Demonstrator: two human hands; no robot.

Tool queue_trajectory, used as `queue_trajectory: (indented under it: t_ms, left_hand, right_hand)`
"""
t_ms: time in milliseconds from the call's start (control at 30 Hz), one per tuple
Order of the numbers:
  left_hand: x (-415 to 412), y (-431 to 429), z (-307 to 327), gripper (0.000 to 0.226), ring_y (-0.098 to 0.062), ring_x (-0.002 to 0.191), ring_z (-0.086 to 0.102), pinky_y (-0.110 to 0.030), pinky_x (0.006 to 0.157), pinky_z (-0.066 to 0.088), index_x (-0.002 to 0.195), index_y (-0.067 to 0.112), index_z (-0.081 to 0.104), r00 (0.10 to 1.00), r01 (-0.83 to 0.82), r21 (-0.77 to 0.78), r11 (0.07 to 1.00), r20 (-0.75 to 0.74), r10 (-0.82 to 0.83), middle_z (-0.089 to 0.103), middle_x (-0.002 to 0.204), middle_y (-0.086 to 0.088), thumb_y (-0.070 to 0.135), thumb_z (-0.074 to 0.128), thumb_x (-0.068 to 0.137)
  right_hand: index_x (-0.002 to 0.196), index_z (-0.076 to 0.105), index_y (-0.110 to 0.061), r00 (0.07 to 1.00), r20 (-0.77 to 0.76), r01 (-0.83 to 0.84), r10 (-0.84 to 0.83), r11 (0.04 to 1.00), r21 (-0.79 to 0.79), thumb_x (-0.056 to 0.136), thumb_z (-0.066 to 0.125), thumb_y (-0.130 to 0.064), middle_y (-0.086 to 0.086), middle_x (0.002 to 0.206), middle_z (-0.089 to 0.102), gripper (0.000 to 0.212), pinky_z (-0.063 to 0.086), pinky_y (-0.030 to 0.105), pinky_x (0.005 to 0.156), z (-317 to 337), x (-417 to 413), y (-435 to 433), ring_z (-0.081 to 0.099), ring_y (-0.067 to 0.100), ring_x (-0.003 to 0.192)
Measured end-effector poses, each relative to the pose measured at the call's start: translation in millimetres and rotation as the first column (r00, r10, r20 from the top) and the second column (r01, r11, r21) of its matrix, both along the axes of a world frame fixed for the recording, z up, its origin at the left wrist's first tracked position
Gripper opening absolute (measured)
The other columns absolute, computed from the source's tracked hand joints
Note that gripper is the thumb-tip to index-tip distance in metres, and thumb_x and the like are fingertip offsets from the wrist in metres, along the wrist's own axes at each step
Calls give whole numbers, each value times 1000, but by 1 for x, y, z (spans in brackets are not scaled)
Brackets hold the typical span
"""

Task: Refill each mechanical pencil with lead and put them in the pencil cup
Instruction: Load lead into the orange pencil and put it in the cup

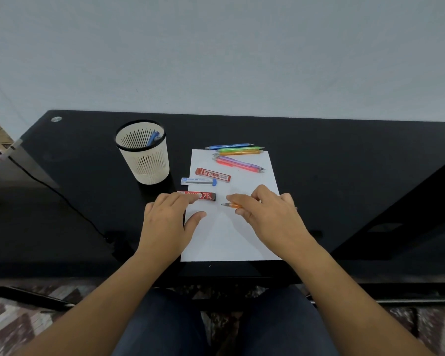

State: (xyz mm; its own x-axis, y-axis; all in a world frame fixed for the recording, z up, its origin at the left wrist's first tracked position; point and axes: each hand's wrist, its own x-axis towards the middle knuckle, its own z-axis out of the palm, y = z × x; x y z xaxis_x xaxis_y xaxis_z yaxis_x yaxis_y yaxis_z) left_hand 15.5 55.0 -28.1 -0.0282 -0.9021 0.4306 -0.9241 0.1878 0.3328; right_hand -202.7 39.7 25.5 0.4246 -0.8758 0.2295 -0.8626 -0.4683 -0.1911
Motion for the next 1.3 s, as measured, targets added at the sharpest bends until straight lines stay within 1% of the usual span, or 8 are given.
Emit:
queue_trajectory:
  t_ms: [100,267,367,467,567,733,933,1300]
  left_hand:
    - [-1,0,0,37,-20,101,60,-41,83,47,113,19,67,1000,26,-5,1000,-8,-26,68,109,2,44,67,85]
    - [-3,0,1,45,-18,101,60,-38,82,47,111,20,67,996,86,-29,996,-25,-87,68,105,5,55,50,87]
    - [-5,1,2,45,-19,99,62,-39,81,46,109,20,68,995,95,-47,994,-10,-95,69,103,4,55,49,87]
    - [-7,0,4,39,-19,97,63,-38,80,44,105,21,70,995,96,-71,993,7,-95,70,100,5,52,55,86]
    - [-10,-1,5,30,-17,95,63,-35,79,42,100,23,72,989,149,-96,984,13,-149,71,97,7,45,61,84]
    - [-10,-3,5,15,-16,89,63,-32,78,33,93,25,73,986,156,-151,976,74,-146,71,91,10,36,66,87]
    - [1,-6,7,26,-12,89,61,-32,79,25,94,26,73,994,94,-143,985,68,-85,71,93,13,42,54,88]
    - [-17,-6,8,23,-13,90,65,-34,81,25,97,28,73,988,151,-109,983,61,-145,72,93,12,40,54,90]
  right_hand:
    - [143,35,-29,1000,15,-11,10,999,53,101,37,-24,-4,116,44,43,31,28,85,-3,0,1,40,10,95]
    - [144,37,-27,995,-90,-34,42,996,87,95,49,-6,-4,135,46,54,29,31,103,-8,1,-6,43,15,119]
    - [121,62,-32,999,-35,-23,25,999,35,85,66,-3,-9,113,66,47,36,38,90,-14,0,-6,61,17,102]
    - [107,69,-28,998,39,-50,49,998,31,83,71,-9,-8,97,71,30,36,31,73,-15,4,-4,63,17,86]
    - [108,65,-19,992,104,-82,72,993,90,93,58,-19,-1,99,68,16,41,32,82,-9,8,-3,57,19,89]
    - [105,64,-16,989,132,-81,69,993,90,94,57,-27,0,96,66,17,42,31,82,-6,5,-1,54,18,88]
    - [119,64,-20,994,107,-1,-11,994,106,95,53,-28,-4,109,66,27,43,29,91,-7,-5,-4,57,15,98]
    - [124,62,-18,987,158,-12,-16,985,174,96,52,-28,-2,118,64,31,40,23,95,-5,1,-1,54,13,107]
